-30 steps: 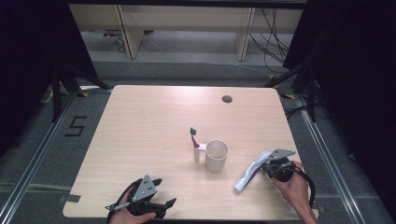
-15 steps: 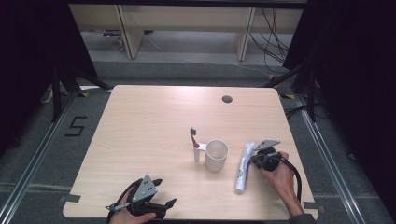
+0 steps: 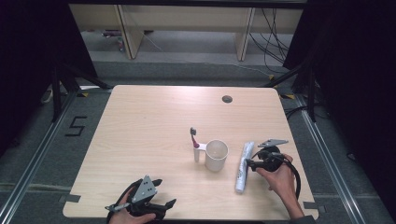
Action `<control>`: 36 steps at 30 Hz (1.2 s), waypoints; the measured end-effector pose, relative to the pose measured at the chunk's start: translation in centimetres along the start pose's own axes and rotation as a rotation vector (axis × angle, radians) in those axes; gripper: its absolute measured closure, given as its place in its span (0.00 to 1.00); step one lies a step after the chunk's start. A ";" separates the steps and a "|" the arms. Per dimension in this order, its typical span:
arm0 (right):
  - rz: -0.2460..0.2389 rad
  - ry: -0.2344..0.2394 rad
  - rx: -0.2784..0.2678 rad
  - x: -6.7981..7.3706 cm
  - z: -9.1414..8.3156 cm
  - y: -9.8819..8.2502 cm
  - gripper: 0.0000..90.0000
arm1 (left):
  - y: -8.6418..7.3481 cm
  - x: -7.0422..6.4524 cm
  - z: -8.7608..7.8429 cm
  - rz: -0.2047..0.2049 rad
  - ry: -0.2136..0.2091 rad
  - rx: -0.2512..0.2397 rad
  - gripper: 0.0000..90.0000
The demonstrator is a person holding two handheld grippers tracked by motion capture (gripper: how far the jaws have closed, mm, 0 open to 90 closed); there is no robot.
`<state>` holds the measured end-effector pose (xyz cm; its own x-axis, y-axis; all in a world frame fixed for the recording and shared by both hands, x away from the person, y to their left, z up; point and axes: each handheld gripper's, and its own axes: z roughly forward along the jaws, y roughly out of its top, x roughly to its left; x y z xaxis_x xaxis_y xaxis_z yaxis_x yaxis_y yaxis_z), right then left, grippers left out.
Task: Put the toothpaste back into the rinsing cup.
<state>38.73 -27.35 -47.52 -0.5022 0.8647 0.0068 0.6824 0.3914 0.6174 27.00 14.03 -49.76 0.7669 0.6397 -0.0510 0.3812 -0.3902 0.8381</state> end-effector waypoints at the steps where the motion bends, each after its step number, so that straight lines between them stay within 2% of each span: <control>1: 0.012 0.009 -0.002 0.3 -0.1 0.1 0.42 | 0.0 0.0 0.0 -0.001 -0.001 -0.002 0.19; 2: 0.008 0.023 -0.001 0.5 -0.2 0.1 0.42 | 0.0 0.0 0.0 0.003 -0.003 0.006 0.19; 4: 0.062 0.037 0.020 1.5 -0.3 0.1 0.39 | 0.0 0.1 -0.1 0.014 -0.012 0.017 0.19; 5: 0.048 0.038 0.029 1.6 -0.2 0.2 0.39 | 0.0 0.0 0.0 0.009 -0.006 0.000 0.19; 6: 0.013 0.038 0.014 1.7 0.0 0.3 0.39 | 0.0 0.0 0.0 0.006 -0.005 -0.001 0.19; 8: 0.040 0.025 0.030 2.2 -0.1 0.4 0.38 | 0.0 0.0 -0.1 0.016 -0.002 0.011 0.19; 10: 0.029 0.033 0.033 2.3 0.0 0.5 0.38 | 0.0 0.0 0.0 0.011 -0.008 0.004 0.19; 13: 0.042 0.043 0.016 2.6 0.1 0.5 0.38 | 0.0 0.0 0.0 0.011 -0.008 0.003 0.19; 14: 0.061 0.055 0.022 2.9 0.0 0.5 0.38 | 0.0 0.1 -0.1 0.026 -0.002 0.021 0.19; 15: 0.063 0.060 0.032 3.0 0.0 0.6 0.38 | 0.0 0.0 -0.1 0.015 -0.006 0.011 0.19; 16: 0.061 0.059 0.043 3.0 -0.1 0.7 0.38 | 0.0 0.1 -0.1 0.029 0.002 0.023 0.19; 17: 0.053 0.058 0.043 3.1 0.1 0.7 0.37 | 0.0 0.0 0.0 0.015 -0.003 0.011 0.19; 18: 0.073 0.051 0.051 3.4 0.2 0.7 0.36 | 0.0 -0.1 0.0 0.009 -0.003 0.007 0.19; 20: 0.071 0.046 0.056 3.6 0.6 0.7 0.34 | 0.0 0.1 -0.1 0.029 -0.004 0.022 0.19; 21: 0.033 0.031 0.054 3.4 0.8 0.8 0.33 | 0.0 0.0 0.0 0.017 -0.004 0.010 0.19; 23: 0.030 0.027 0.041 3.4 1.2 0.8 0.33 | 0.0 0.0 0.0 0.015 -0.005 0.010 0.19; 26: 0.071 0.027 0.079 3.6 1.4 0.9 0.32 | 0.0 -0.1 0.1 0.009 -0.005 0.004 0.19; 28: 0.053 0.030 0.084 3.3 1.8 1.0 0.31 | 0.0 0.0 0.1 0.017 -0.004 0.013 0.19; 30: 0.062 0.017 0.095 3.3 2.0 1.1 0.28 | -0.1 0.1 0.0 0.031 -0.007 0.025 0.19; 34: 0.042 0.023 0.104 2.8 2.1 1.0 0.34 | -0.1 0.1 0.1 0.016 -0.004 0.011 0.19; 36: 0.066 0.031 0.120 2.8 2.0 0.9 0.38 | -0.1 0.1 0.0 0.031 -0.001 0.027 0.19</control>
<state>39.01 -23.98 -48.48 -0.4689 0.8805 0.0698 0.7724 0.3704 0.5160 27.08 14.14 -49.82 0.7790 0.6264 -0.0261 0.3712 -0.4272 0.8245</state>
